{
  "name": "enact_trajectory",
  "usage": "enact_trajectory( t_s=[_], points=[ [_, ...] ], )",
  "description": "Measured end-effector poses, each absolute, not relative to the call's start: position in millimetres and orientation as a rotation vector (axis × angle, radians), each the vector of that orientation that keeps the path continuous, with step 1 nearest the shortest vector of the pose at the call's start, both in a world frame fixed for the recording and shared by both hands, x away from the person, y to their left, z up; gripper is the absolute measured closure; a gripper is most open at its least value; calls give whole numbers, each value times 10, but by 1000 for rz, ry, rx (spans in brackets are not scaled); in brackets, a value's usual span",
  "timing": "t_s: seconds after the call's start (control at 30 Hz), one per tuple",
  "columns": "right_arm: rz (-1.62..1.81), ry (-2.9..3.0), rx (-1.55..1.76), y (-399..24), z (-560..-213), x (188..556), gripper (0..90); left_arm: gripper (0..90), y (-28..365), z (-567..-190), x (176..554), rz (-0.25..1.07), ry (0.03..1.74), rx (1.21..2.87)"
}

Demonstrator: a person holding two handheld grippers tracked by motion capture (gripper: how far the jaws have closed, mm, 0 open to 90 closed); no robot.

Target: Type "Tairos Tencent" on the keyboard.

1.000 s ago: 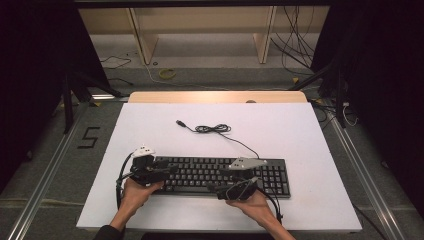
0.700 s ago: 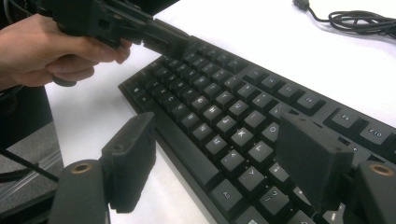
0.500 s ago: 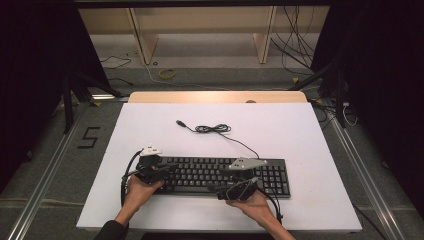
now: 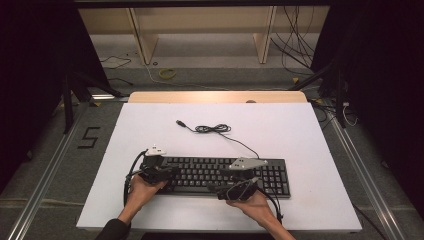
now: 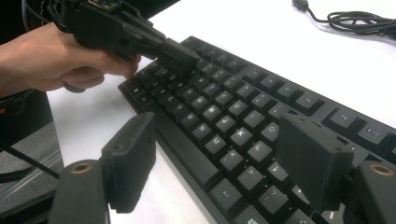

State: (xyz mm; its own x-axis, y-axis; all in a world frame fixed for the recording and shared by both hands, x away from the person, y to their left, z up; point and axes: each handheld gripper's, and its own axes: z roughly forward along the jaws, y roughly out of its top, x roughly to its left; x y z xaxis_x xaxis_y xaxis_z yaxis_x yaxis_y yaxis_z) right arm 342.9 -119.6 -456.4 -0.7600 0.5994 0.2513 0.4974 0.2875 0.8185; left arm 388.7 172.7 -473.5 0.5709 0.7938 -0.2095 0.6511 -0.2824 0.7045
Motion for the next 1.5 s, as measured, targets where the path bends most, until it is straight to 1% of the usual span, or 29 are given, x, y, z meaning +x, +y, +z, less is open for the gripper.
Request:
enact_trajectory(
  t_s=[0.47, 0.9, 1.17, 1.33, 1.4, 1.43, 1.5],
  points=[
    [1485, 2436, 1043, -1196, -4565, 3430, 297, 891, 1725, -4779, 3896, 219, 1153, 2035],
    [1488, 2433, 1044, -1198, -4563, 3428, 296, 888, 1730, -4744, 3877, 229, 1148, 2025],
    [1491, 2432, 1038, -1202, -4559, 3430, 297, 866, 1754, -4699, 3858, 238, 1146, 2007],
    [1493, 2431, 1040, -1194, -4558, 3428, 297, 818, 1760, -4666, 3825, 225, 1129, 1996],
    [1494, 2433, 1036, -1189, -4558, 3428, 297, 783, 1762, -4660, 3818, 222, 1129, 1991],
    [1494, 2433, 1036, -1189, -4558, 3428, 297, 783, 1762, -4655, 3810, 217, 1128, 1980],
    [1491, 2437, 1038, -1175, -4558, 3427, 297, 732, 1774, -4635, 3790, 211, 1116, 1975]
  ],
)
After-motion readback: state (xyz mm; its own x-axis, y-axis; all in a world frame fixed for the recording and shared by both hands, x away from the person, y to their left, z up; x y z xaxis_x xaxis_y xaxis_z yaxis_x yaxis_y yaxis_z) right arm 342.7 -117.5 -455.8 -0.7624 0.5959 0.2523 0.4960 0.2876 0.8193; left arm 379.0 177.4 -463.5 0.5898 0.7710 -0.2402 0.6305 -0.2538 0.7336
